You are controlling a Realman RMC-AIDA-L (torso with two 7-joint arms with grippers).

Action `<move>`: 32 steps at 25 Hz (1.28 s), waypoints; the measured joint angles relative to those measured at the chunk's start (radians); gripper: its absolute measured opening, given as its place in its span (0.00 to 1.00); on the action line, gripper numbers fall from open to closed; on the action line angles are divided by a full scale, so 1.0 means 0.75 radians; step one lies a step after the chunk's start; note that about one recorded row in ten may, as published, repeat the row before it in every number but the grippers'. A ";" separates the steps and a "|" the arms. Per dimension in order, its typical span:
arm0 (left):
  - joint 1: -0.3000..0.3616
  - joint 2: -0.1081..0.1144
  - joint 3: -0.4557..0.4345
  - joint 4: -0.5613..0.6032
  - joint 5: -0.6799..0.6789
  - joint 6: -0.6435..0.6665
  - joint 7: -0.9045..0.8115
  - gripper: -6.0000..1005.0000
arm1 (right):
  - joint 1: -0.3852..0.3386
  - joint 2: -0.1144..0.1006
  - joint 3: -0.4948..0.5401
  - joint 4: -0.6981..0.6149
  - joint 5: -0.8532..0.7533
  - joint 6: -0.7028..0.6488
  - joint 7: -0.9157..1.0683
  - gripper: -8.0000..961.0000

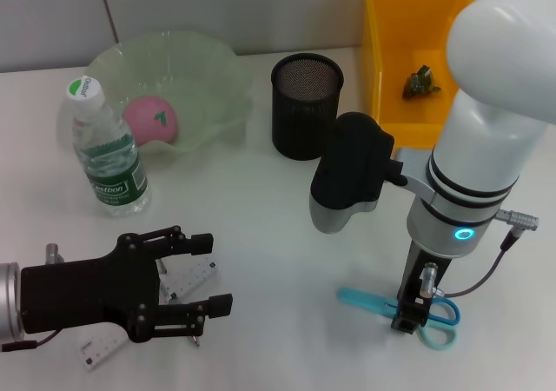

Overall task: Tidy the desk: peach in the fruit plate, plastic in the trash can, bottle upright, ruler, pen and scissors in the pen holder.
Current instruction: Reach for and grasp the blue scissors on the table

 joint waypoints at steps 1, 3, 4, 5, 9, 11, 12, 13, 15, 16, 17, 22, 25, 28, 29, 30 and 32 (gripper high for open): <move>0.000 0.000 0.000 0.000 0.000 0.000 0.000 0.83 | 0.000 0.000 0.000 0.000 0.000 0.000 0.000 0.26; 0.000 0.000 -0.001 0.000 0.000 0.000 0.000 0.83 | 0.001 0.000 -0.001 0.001 -0.001 -0.001 0.001 0.29; 0.000 0.000 -0.001 0.000 0.000 0.000 0.000 0.83 | 0.001 -0.001 -0.002 0.001 -0.002 -0.001 0.001 0.32; 0.000 0.000 -0.001 0.000 0.000 0.000 0.000 0.83 | 0.002 -0.001 -0.007 0.001 -0.003 -0.001 0.001 0.34; 0.000 0.000 -0.002 0.002 0.000 0.000 0.000 0.83 | 0.003 -0.001 -0.017 -0.005 -0.004 -0.004 0.001 0.46; 0.000 0.000 -0.003 0.002 0.001 0.001 0.000 0.83 | 0.003 -0.002 -0.019 -0.007 -0.004 -0.006 0.002 0.52; 0.000 0.000 -0.003 0.002 0.001 0.001 0.000 0.83 | 0.004 -0.002 -0.019 -0.008 -0.004 -0.006 0.002 0.55; 0.000 0.000 -0.003 0.002 0.001 0.001 0.000 0.83 | 0.003 -0.002 -0.019 -0.011 -0.004 -0.006 0.002 0.54; 0.000 0.000 -0.003 0.002 0.001 0.001 0.000 0.83 | -0.001 -0.002 -0.019 -0.025 -0.004 -0.007 0.002 0.54; 0.000 0.000 -0.003 0.002 0.001 0.001 0.000 0.83 | -0.001 -0.002 -0.019 -0.025 -0.004 -0.007 0.002 0.54; 0.000 0.000 -0.003 0.002 0.001 0.001 0.000 0.83 | -0.002 -0.002 -0.019 -0.028 -0.004 -0.009 0.002 0.54; -0.002 0.000 -0.003 0.003 0.001 0.000 0.000 0.83 | -0.002 -0.002 -0.023 -0.033 -0.004 -0.016 0.003 0.54; -0.002 0.000 -0.003 0.004 0.001 -0.001 0.000 0.83 | -0.001 -0.002 -0.041 -0.043 -0.004 -0.019 0.003 0.54; -0.002 0.000 -0.003 0.005 0.001 -0.001 0.000 0.83 | -0.001 -0.001 -0.047 -0.044 -0.004 -0.019 0.003 0.54; -0.003 0.000 -0.003 0.006 0.001 -0.001 0.000 0.83 | -0.001 -0.001 -0.049 -0.044 -0.004 -0.018 0.003 0.53; -0.005 0.000 -0.003 0.006 0.001 0.000 0.000 0.83 | 0.000 -0.001 -0.049 -0.044 -0.004 -0.018 0.003 0.53; -0.007 0.000 -0.003 0.006 0.001 0.000 0.000 0.83 | 0.000 -0.001 -0.050 -0.044 -0.004 -0.016 0.003 0.53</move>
